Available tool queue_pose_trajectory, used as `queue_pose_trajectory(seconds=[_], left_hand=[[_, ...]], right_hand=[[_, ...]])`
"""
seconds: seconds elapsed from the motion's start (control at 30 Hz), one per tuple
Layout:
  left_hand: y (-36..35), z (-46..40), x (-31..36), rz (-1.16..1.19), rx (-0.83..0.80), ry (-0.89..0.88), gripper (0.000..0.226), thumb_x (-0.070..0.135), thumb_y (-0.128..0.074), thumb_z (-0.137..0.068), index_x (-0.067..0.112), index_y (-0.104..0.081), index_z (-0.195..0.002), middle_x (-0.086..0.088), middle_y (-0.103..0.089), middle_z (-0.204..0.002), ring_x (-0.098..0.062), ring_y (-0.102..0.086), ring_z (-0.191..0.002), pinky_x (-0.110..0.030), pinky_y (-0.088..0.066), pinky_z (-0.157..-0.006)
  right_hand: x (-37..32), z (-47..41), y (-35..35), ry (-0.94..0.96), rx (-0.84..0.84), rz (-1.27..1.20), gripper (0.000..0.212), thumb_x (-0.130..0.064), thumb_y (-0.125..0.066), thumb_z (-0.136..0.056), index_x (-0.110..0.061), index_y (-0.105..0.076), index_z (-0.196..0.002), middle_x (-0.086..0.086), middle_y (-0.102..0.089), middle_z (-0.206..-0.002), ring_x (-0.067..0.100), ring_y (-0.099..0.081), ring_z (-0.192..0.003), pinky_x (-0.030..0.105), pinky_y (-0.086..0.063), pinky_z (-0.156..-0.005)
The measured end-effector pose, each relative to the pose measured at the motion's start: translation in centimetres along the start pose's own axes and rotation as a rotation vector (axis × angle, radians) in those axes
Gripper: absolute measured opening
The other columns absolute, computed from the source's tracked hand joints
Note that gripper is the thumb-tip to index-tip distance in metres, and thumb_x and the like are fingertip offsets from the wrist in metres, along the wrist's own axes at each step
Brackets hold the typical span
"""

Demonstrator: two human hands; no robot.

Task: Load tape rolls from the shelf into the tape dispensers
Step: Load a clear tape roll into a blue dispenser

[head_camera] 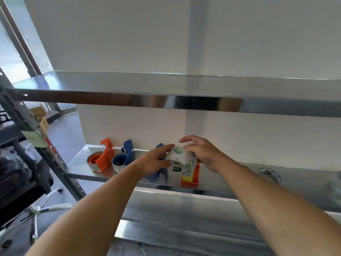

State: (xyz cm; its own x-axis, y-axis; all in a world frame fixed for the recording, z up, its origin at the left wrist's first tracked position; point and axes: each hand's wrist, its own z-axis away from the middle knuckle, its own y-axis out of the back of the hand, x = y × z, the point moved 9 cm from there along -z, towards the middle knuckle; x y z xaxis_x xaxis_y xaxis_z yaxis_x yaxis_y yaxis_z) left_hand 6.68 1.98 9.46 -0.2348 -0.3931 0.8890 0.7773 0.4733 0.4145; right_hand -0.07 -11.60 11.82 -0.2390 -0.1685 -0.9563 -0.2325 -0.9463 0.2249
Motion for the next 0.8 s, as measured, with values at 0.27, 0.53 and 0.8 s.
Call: queue_pose_trajectory(seconds=[0.27,0.53,0.8], left_hand=[[6.5,-0.7,-2.9,0.099,0.119,-0.032,0.05,0.017,-0.082,-0.079,0.02,-0.056,-0.121,0.002,-0.062,-0.117,-0.018,-0.065,-0.102,-0.023,-0.057,-0.076],[10.8,-0.4,-6.4,0.095,0.363,-0.012,0.05,0.036,-0.083,-0.077,0.026,-0.048,-0.111,0.008,-0.06,-0.103,-0.013,-0.066,-0.091,-0.028,-0.059,-0.073],[11.4,-0.9,-9.1,0.317,0.205,0.034,0.039,0.028,-0.074,-0.088,0.017,-0.056,-0.121,-0.002,-0.066,-0.112,-0.02,-0.066,-0.104,-0.043,-0.056,-0.094]], right_hand=[[-0.9,-3.8,-2.7,0.055,0.265,0.037,0.024,-0.021,-0.054,-0.096,-0.026,-0.065,-0.117,-0.001,-0.065,-0.12,0.012,-0.061,-0.104,0.032,-0.054,-0.085],[0.6,-5.0,-7.3,-0.001,0.506,0.03,0.039,-0.041,-0.057,-0.094,-0.029,-0.054,-0.13,-0.003,-0.061,-0.121,0.017,-0.061,-0.105,0.038,-0.057,-0.087],[1.3,-6.4,-9.9,-0.06,0.492,-0.098,0.038,-0.042,-0.063,-0.09,-0.034,-0.058,-0.127,-0.001,-0.061,-0.123,0.021,-0.063,-0.106,0.044,-0.059,-0.083]])
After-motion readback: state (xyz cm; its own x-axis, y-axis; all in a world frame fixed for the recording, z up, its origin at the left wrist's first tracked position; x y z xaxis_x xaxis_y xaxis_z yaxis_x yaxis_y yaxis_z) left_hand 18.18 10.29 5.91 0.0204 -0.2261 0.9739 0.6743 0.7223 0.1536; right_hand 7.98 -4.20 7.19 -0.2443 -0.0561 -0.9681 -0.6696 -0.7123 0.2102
